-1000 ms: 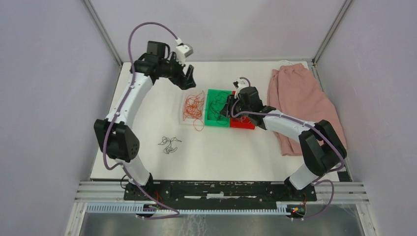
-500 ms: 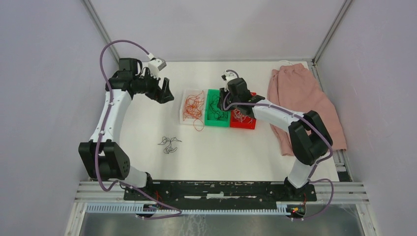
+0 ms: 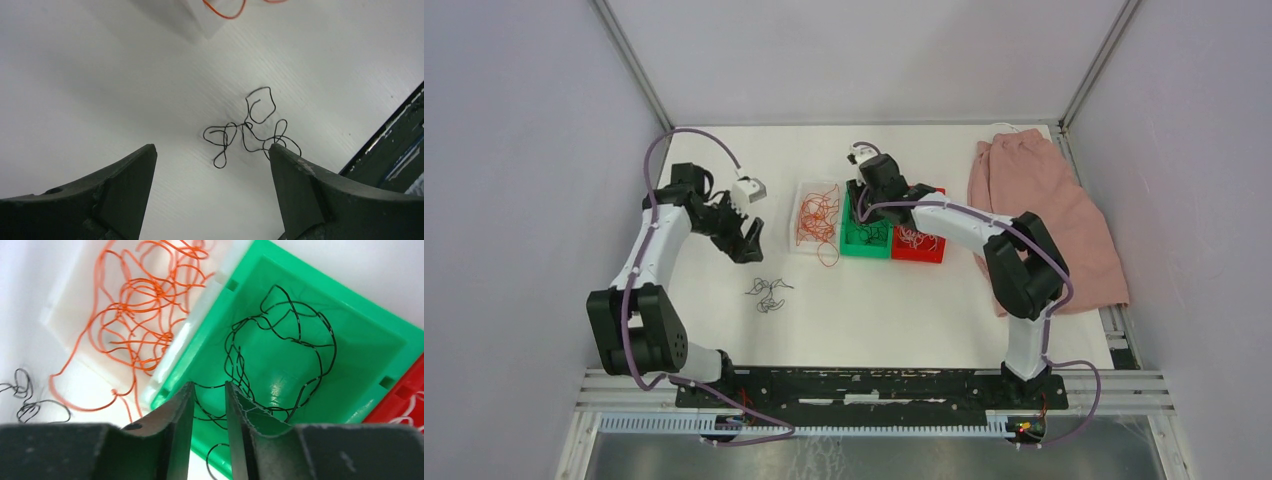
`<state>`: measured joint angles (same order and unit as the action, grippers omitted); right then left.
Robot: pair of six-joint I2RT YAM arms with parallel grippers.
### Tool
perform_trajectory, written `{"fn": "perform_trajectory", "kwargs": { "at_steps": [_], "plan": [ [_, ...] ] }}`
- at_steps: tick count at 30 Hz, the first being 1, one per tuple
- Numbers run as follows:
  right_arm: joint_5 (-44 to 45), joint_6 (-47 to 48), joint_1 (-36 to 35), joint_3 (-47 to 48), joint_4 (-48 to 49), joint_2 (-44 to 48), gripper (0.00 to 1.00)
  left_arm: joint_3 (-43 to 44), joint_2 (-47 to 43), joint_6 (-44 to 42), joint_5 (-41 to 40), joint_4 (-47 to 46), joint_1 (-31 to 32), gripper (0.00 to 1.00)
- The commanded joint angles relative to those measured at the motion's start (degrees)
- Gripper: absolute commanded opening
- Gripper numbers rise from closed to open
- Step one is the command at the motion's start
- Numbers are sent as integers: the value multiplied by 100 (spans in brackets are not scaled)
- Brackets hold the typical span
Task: Untangle the cables
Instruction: Pick up the cable at the center of the board.
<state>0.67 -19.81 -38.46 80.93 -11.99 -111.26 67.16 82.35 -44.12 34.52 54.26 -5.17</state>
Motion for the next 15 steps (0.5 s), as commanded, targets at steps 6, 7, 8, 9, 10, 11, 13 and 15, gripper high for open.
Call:
{"fn": "perform_trajectory", "kwargs": {
  "at_steps": [6,7,8,9,10,11,13,15],
  "plan": [
    [-1293,908,-829,-548,875,1290,60,-672,-122,-1437,-5,453,-64,73],
    [-1669,1162,-910,-602,942,1243,62,-677,-157,-1453,46,419,-96,75],
    [-2069,1346,-976,-639,1016,1162,63,-674,-205,-1395,69,312,-141,76],
    [-2390,1493,-1005,-643,1098,1040,63,-665,-249,-1300,79,192,-190,78],
    [-2705,1587,-1028,-593,1150,905,64,-653,-280,-1199,81,76,-252,81],
    [-2972,1670,-1050,-545,1238,757,64,-632,-303,-1106,95,-36,-319,84],
    [-3378,1775,-1116,-475,1503,459,64,-582,-325,-849,130,-193,-463,88],
    [-3522,2010,-1244,-284,1454,145,64,-513,-324,-628,146,-315,-625,90]
  ]
}}
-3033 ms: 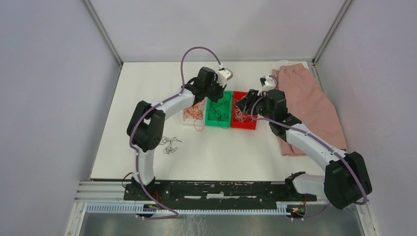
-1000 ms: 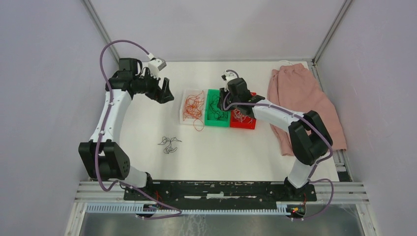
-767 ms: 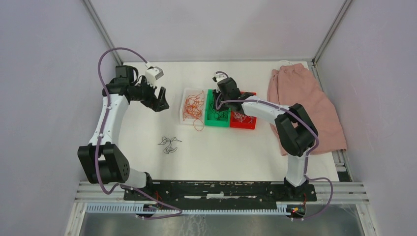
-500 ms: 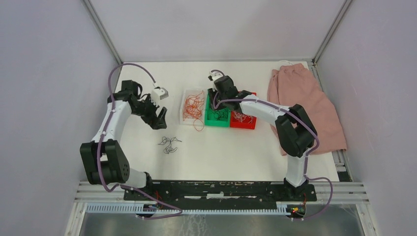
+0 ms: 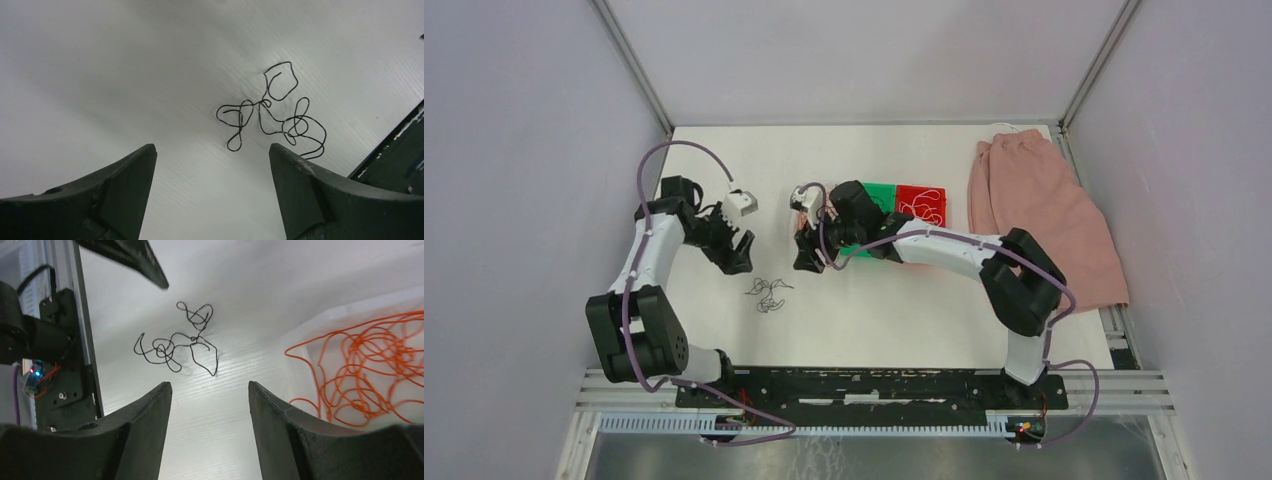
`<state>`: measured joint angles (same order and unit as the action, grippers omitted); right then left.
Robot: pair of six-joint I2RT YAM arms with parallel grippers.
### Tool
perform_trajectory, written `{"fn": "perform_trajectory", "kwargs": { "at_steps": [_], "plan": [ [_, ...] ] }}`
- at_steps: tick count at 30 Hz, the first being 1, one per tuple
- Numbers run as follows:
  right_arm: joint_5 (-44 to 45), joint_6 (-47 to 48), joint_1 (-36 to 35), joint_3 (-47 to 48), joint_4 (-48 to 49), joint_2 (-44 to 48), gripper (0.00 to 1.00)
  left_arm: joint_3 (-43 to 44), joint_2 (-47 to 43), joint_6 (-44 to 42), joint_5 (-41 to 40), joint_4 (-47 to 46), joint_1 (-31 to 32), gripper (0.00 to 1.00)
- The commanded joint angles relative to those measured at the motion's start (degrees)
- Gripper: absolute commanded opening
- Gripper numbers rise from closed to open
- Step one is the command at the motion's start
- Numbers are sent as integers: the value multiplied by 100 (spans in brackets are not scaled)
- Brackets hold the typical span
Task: Untangle the cables
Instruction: Pick up the cable at the center of the board.
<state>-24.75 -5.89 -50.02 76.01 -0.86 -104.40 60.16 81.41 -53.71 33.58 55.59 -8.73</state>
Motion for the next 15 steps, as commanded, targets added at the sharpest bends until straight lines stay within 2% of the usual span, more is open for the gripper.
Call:
{"fn": "perform_trajectory", "kwargs": {
  "at_steps": [1,5,11,15],
  "plan": [
    [-960,801,-184,326,223,-682,65,229,-227,440,256,-497,-356,91],
    [-477,1398,-494,636,-38,-1124,65,444,-237,768,307,-558,-709,94],
    [-53,1490,-610,875,50,-1663,63,644,-343,955,571,-332,-931,100],
    [248,1504,-666,912,167,-1846,60,654,-498,983,670,-251,-933,99]
  ]
}}
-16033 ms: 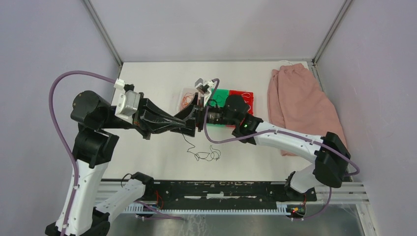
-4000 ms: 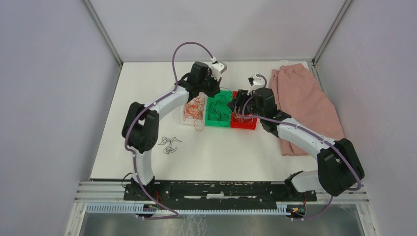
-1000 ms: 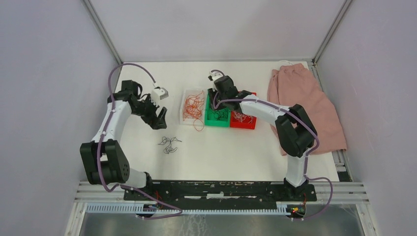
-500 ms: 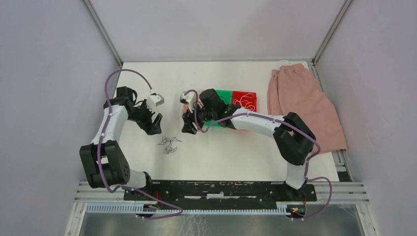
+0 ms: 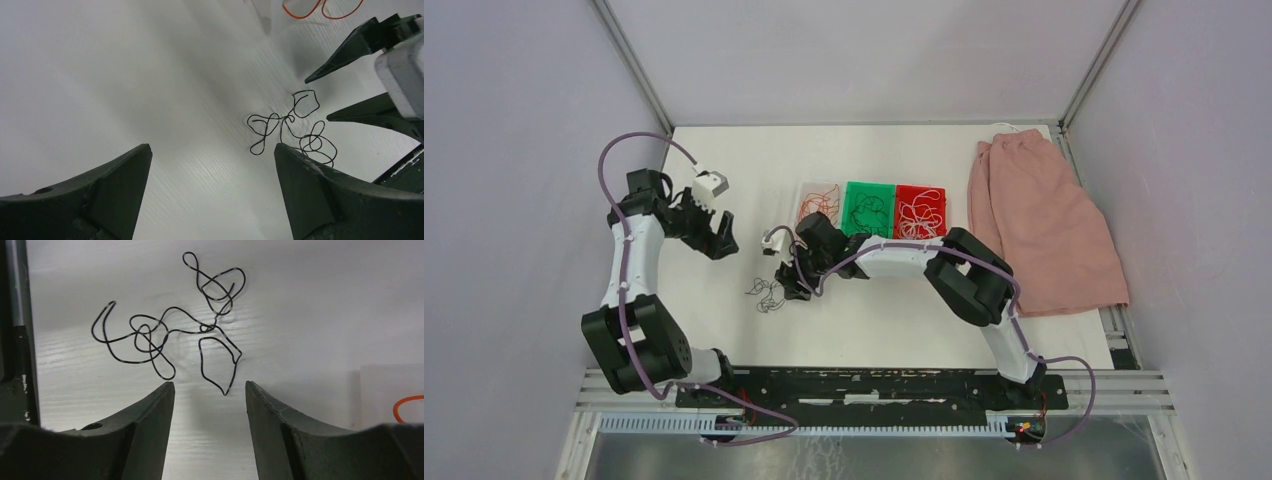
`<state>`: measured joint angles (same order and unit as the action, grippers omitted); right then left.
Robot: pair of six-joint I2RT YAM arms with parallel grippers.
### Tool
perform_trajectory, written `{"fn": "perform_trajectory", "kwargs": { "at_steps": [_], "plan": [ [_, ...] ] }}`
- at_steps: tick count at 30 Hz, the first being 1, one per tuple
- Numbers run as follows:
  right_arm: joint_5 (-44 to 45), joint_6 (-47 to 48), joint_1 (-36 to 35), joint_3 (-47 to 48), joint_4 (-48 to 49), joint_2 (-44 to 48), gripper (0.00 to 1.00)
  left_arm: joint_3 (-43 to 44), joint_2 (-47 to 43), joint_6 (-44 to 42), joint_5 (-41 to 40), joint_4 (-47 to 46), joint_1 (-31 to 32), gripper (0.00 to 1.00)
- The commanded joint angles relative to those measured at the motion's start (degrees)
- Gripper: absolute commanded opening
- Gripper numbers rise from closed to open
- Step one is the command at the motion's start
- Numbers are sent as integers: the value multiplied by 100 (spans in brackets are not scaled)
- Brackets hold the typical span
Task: Untangle the cables
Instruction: Pick up the cable at the center of the board.
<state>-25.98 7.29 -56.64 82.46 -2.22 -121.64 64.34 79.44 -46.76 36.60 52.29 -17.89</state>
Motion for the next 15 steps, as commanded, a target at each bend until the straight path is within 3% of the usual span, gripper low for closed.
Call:
{"fn": "perform_trajectory", "kwargs": {
  "at_steps": [1,6,10,15],
  "plan": [
    [492,194,-18,288,325,-182,58,244,-344,309,386,79,-20,99],
    [1058,236,-16,215,705,-305,46,294,-499,309,550,175,-24,100],
    [834,258,-19,141,912,-209,40,267,-627,108,766,280,-18,99],
    [386,327,-21,218,908,-183,17,56,-819,-165,1155,279,-19,99]
  ]
}}
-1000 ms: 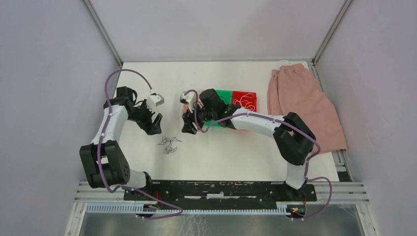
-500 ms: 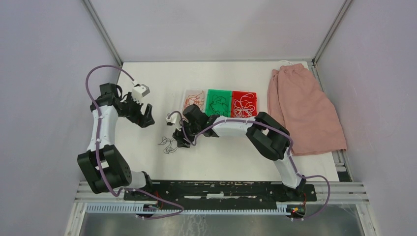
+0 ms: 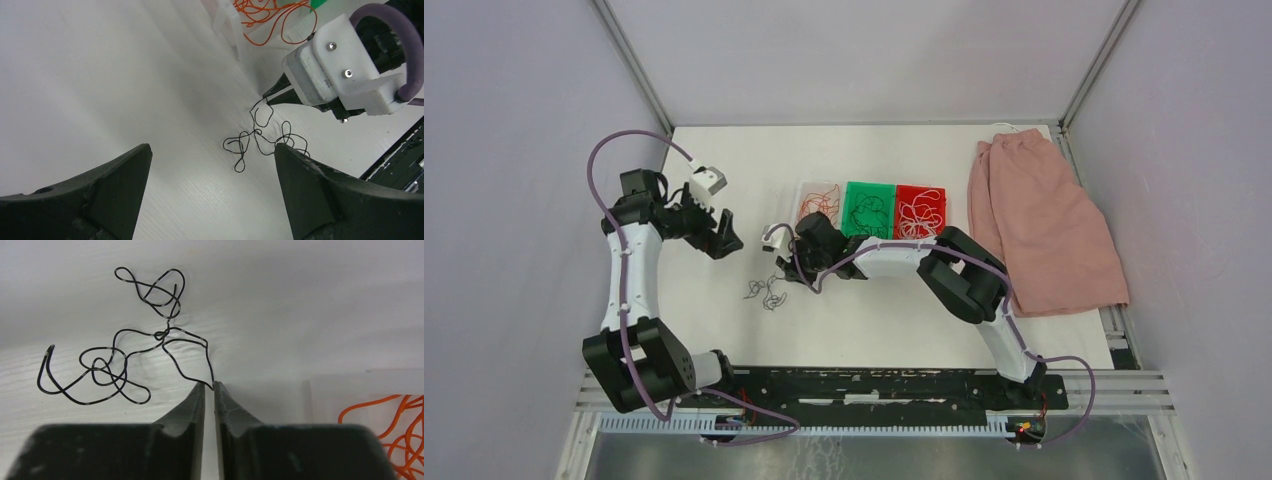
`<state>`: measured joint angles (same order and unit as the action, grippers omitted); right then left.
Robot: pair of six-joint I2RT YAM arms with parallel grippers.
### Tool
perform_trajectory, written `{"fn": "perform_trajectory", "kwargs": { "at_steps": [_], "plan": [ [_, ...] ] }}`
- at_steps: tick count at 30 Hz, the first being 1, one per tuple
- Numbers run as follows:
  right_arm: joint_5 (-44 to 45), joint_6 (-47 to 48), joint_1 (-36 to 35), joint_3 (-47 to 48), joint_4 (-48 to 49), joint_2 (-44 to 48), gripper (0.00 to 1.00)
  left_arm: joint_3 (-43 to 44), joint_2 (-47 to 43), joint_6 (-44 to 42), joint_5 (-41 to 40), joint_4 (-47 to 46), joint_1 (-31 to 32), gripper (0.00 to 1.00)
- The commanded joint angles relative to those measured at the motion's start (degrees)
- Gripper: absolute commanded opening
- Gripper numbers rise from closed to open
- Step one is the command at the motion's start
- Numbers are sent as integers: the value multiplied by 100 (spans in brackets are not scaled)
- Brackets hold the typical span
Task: Untangle the cables
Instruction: Pick up the cable at the center of the board.
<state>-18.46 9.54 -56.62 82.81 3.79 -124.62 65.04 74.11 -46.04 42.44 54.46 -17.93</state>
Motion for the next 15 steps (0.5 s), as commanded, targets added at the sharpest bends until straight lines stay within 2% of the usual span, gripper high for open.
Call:
{"fn": "perform_trajectory", "kwargs": {
  "at_steps": [1,4,11,15],
  "plan": [
    [-453,113,-18,227,249,110,12,-56,-324,-287,650,65,-18,100],
    [-582,118,-13,228,151,240,1,-121,-431,-542,760,157,-19,100],
    [-610,-156,68,-227,393,1006,0,-186,-372,-1480,807,754,-14,100],
    [-780,-582,163,-392,578,1508,0,-206,-327,-2185,1165,1413,-18,97]
  ]
}}
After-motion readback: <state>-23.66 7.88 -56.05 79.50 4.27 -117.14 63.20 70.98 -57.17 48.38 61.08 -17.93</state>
